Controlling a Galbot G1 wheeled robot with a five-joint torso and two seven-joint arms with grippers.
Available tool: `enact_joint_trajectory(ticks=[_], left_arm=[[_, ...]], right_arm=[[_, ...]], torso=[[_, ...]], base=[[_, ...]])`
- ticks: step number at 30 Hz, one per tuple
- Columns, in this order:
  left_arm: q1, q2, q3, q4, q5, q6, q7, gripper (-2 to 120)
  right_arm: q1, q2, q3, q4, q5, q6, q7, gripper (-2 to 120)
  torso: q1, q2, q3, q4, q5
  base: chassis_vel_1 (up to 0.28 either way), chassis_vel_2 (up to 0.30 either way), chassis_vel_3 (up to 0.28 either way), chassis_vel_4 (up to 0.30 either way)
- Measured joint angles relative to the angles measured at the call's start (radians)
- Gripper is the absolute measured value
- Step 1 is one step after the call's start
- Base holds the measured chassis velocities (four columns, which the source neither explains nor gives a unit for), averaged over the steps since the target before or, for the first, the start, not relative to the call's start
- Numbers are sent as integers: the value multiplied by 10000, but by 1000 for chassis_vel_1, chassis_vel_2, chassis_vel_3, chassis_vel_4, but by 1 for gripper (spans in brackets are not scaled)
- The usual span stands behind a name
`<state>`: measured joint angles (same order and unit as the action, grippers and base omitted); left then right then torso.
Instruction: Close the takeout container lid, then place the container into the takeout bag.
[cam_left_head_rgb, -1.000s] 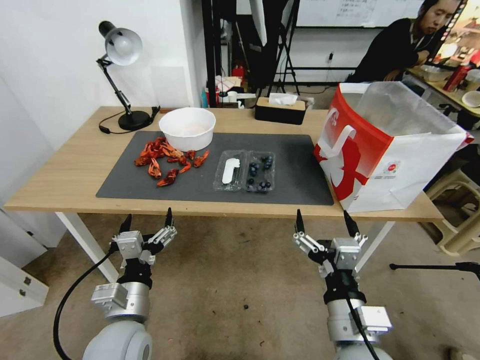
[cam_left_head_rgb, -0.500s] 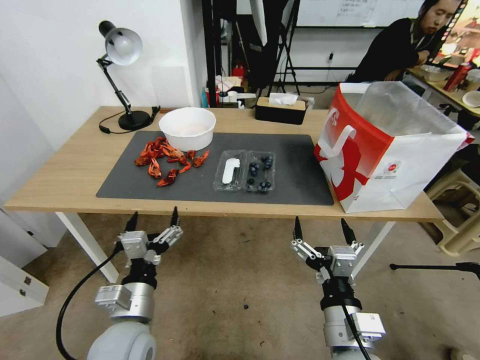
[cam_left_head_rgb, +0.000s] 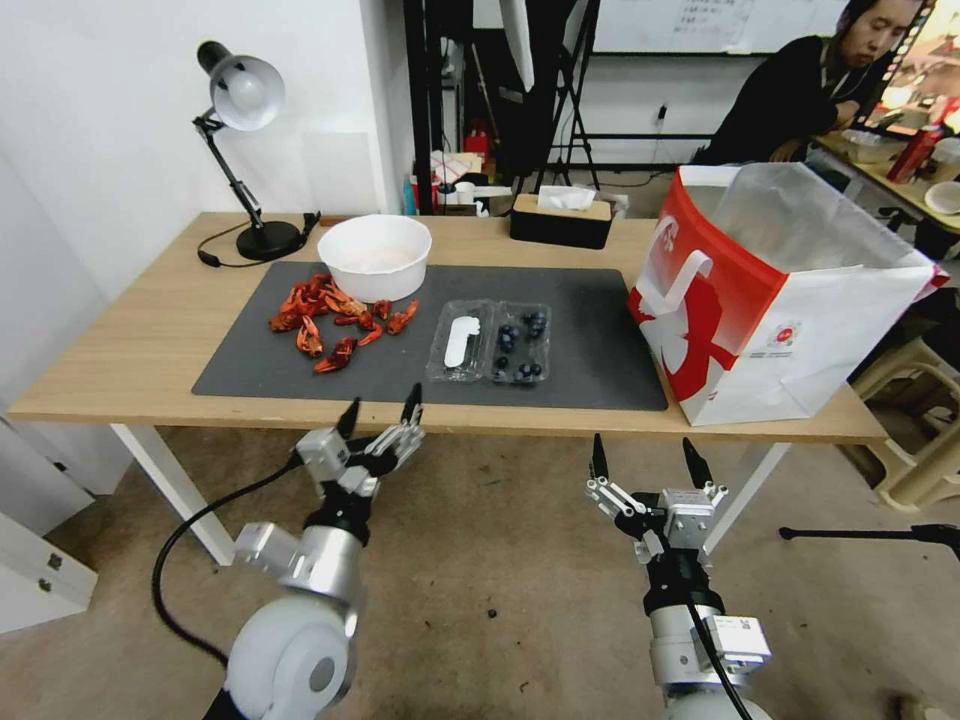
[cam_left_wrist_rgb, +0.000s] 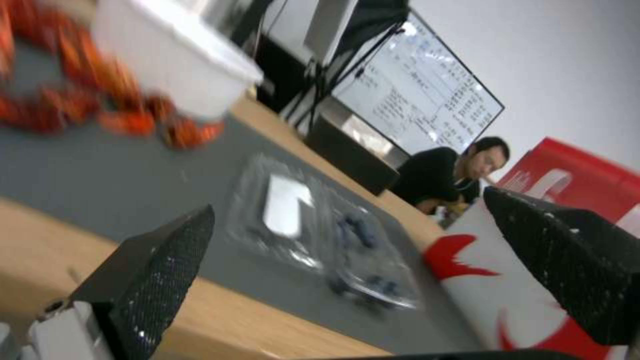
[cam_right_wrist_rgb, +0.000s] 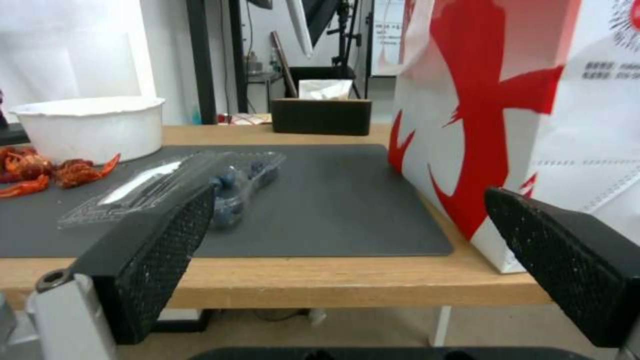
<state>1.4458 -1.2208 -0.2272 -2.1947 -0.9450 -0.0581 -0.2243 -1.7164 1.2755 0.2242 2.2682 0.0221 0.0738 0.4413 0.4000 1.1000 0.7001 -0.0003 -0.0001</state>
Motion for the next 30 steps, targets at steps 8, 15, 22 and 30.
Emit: enact_joint_trajectory(ticks=[8,15,22,30], left_arm=[[-1493,-61,583,228,-3535,748,-1794,100],[-3050,-362,979,890,-5412,887,-3130,100],[-4326,-712,1158,1542,-6616,963,-4206,100],[-4839,-1103,1331,2186,-6839,1006,-4926,100]], right_arm=[[372,-10,-111,-370,308,-100,-48,100],[298,161,36,-420,260,-100,-45,100],[209,197,219,-419,247,-105,-41,100],[179,191,278,-372,262,-158,-21,100]], torso=[[1,-1,0,3,1],[0,-1,0,3,0],[0,0,0,3,2],[1,-1,1,4,2]], base=[[0,0,0,0],[0,0,0,0],[0,0,0,0],[0,0,0,0]])
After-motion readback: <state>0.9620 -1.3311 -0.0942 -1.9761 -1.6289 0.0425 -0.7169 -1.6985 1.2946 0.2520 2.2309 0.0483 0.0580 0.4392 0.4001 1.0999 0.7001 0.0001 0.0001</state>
